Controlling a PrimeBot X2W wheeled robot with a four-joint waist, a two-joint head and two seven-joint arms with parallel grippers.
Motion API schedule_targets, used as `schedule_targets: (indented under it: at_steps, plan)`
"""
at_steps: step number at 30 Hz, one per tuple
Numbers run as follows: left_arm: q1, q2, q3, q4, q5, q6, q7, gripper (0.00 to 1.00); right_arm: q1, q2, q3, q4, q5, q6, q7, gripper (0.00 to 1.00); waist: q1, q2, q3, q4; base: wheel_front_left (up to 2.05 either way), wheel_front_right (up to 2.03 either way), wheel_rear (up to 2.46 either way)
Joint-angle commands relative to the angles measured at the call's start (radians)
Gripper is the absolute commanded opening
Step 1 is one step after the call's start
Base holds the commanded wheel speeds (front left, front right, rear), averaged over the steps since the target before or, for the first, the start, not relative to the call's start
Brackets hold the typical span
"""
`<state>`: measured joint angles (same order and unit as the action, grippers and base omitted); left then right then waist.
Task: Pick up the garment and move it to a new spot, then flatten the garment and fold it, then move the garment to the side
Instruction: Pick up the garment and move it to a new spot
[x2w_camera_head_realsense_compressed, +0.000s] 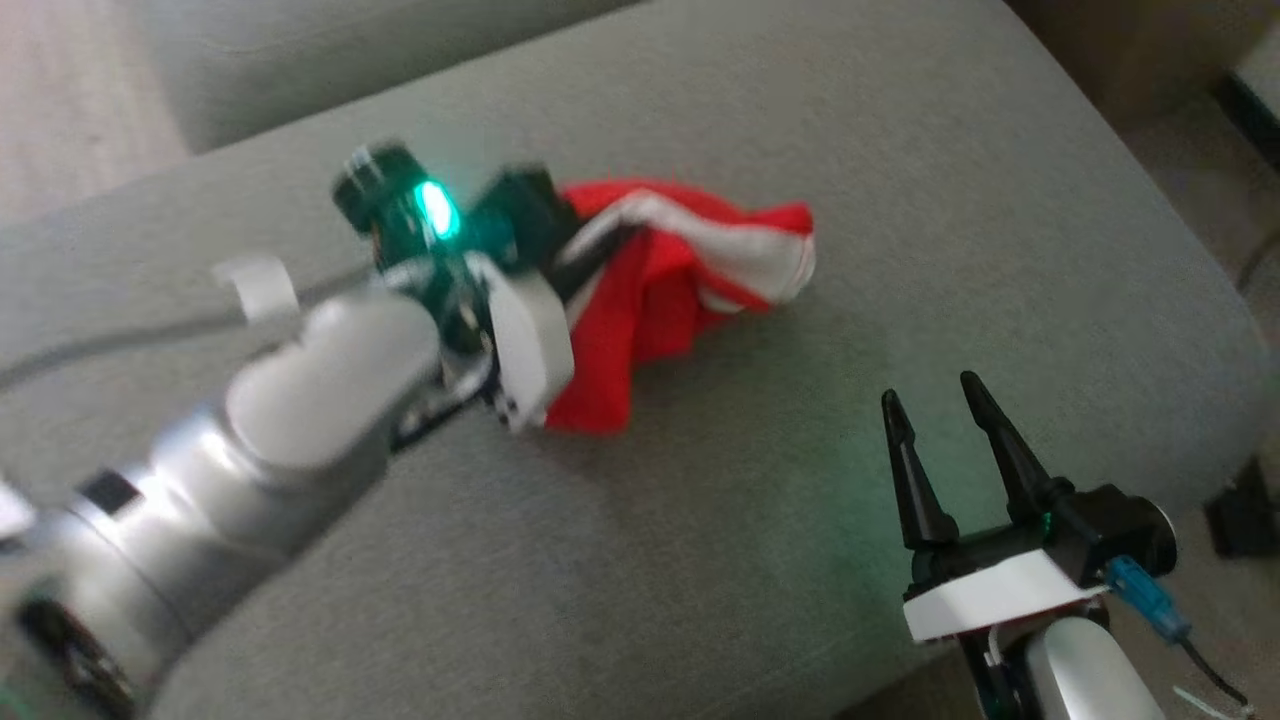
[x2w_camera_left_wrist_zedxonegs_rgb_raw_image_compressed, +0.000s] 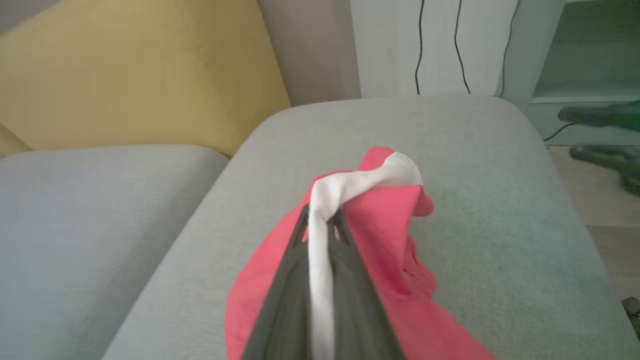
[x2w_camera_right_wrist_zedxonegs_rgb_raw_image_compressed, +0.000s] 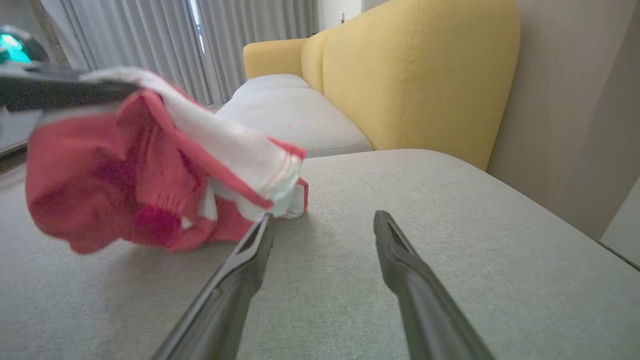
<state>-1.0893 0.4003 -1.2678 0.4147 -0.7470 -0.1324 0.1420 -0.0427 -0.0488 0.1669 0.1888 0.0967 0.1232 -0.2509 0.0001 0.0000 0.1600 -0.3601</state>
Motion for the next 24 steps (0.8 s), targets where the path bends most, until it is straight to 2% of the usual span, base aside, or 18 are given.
schedule_targets:
  at_steps: [1, 7, 8, 9, 10, 13, 17, 21, 24]
  plan:
    - [0.002, -0.009, 0.022, 0.024, 0.025, 0.002, -0.050, 0.00, -0.039, -0.002, 0.029, -0.037, 0.010, 0.008, -0.011, 1.00, -0.0001, 0.0000, 0.049, -0.059, 0.00, 0.00, 0.00]
    - [0.125, -0.146, -0.004, 0.214, 0.115, 0.010, -0.220, 0.00, -0.035, -0.002, 0.021, -0.043, 0.012, 0.008, -0.011, 1.00, -0.0001, 0.0000, 0.064, -0.061, 0.00, 0.00, 0.00]
    - [0.141, -0.172, -0.005, 0.247, 0.126, 0.018, -0.247, 0.24, -0.033, -0.002, 0.017, -0.042, 0.011, 0.008, -0.011, 1.00, -0.0001, 0.0000, 0.062, -0.056, 0.00, 0.00, 0.00]
    - [0.153, -0.197, -0.005, 0.275, 0.137, 0.027, -0.276, 0.81, -0.030, -0.001, 0.013, -0.041, 0.007, 0.008, -0.011, 1.00, -0.0001, 0.0000, 0.059, -0.047, 0.00, 0.00, 0.00]
    - [0.163, -0.220, -0.005, 0.299, 0.143, 0.039, -0.310, 1.00, -0.027, -0.001, 0.008, -0.041, 0.005, 0.008, -0.011, 1.00, -0.0001, 0.0000, 0.056, -0.037, 0.00, 0.00, 0.00]
    - [0.190, -0.273, 0.014, 0.352, 0.143, 0.070, -0.375, 1.00, -0.015, -0.001, 0.002, -0.036, -0.003, 0.008, -0.011, 1.00, -0.0001, 0.0000, 0.034, 0.000, 0.00, 0.00, 0.00]
    - [0.238, -0.308, 0.076, 0.353, 0.114, 0.104, -0.401, 1.00, 0.008, -0.001, -0.004, -0.027, -0.022, 0.008, -0.011, 1.00, -0.0001, 0.0000, -0.015, 0.067, 0.00, 0.00, 0.00]
    - [0.315, -0.308, 0.194, 0.234, 0.103, 0.132, -0.403, 1.00, 0.035, -0.001, -0.012, -0.015, -0.035, 0.008, -0.011, 1.00, -0.0001, 0.0000, -0.077, 0.143, 0.00, 0.00, 0.00]
    - [0.426, -0.281, 0.332, 0.104, 0.114, 0.176, -0.403, 1.00, 0.055, -0.001, -0.021, -0.012, -0.041, 0.008, -0.011, 1.00, -0.0001, 0.0000, -0.119, 0.193, 0.00, 0.00, 0.00]
